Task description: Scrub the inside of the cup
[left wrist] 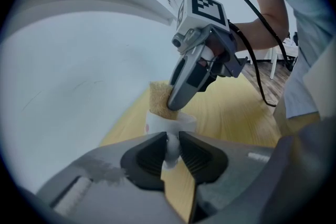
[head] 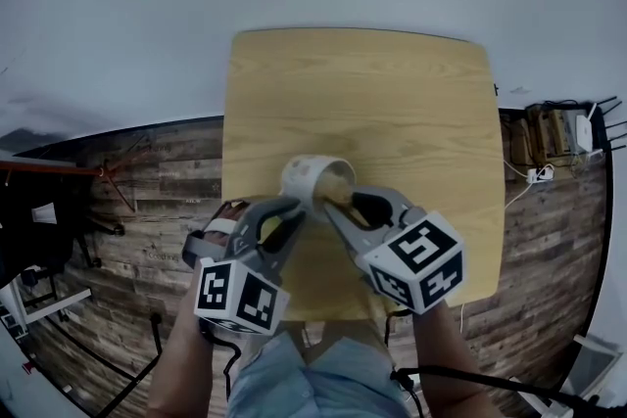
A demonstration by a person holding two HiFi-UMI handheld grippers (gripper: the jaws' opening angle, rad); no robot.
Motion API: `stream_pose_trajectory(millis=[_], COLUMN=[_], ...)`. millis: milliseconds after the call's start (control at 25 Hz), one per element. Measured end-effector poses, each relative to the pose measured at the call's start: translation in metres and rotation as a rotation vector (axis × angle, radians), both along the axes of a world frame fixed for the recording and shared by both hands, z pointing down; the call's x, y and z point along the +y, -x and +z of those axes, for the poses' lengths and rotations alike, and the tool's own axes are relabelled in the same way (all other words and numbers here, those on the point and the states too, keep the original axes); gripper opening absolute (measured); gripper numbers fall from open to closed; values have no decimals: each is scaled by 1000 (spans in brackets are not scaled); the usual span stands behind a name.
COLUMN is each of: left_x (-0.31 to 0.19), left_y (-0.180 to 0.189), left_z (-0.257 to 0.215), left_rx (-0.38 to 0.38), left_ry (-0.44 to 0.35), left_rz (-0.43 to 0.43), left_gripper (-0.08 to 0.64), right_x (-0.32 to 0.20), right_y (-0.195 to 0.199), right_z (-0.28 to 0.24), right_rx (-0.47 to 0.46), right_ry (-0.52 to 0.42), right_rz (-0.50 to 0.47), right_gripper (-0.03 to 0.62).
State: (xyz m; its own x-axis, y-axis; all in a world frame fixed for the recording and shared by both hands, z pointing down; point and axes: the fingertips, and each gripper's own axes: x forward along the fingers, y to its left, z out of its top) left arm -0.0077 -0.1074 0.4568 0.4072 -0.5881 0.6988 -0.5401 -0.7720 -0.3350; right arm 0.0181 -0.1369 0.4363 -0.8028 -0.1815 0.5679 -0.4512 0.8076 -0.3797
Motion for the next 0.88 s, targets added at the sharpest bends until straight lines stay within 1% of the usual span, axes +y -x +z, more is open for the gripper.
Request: stream_pose_trajectory(millis=[200, 400, 480, 640, 760, 880], left_x=[-1, 5, 8, 10, 10, 9], left_y=[18, 39, 44, 54, 56, 56], left_z=[8, 23, 28, 34, 42, 45], left_rx=[31, 69, 93, 170, 202, 243], left_ry=[8, 37, 42, 59, 78, 70], left_rz=[-40, -96, -115, -161, -180, -197], left_gripper=[100, 100, 100, 100, 101, 101], right_x=[-14, -20, -19, -16, -12, -7], right_y=[-3, -9, -10, -12, -15, -18], right_z=[-27, -53, -60, -68, -72, -79], right_rx=[13, 13, 20, 23, 33, 40], right_ry=[-111, -184, -204, -217, -226, -245], right_rz=[27, 68, 79, 104, 119, 135], right_gripper=[71, 71, 71, 71, 71, 71])
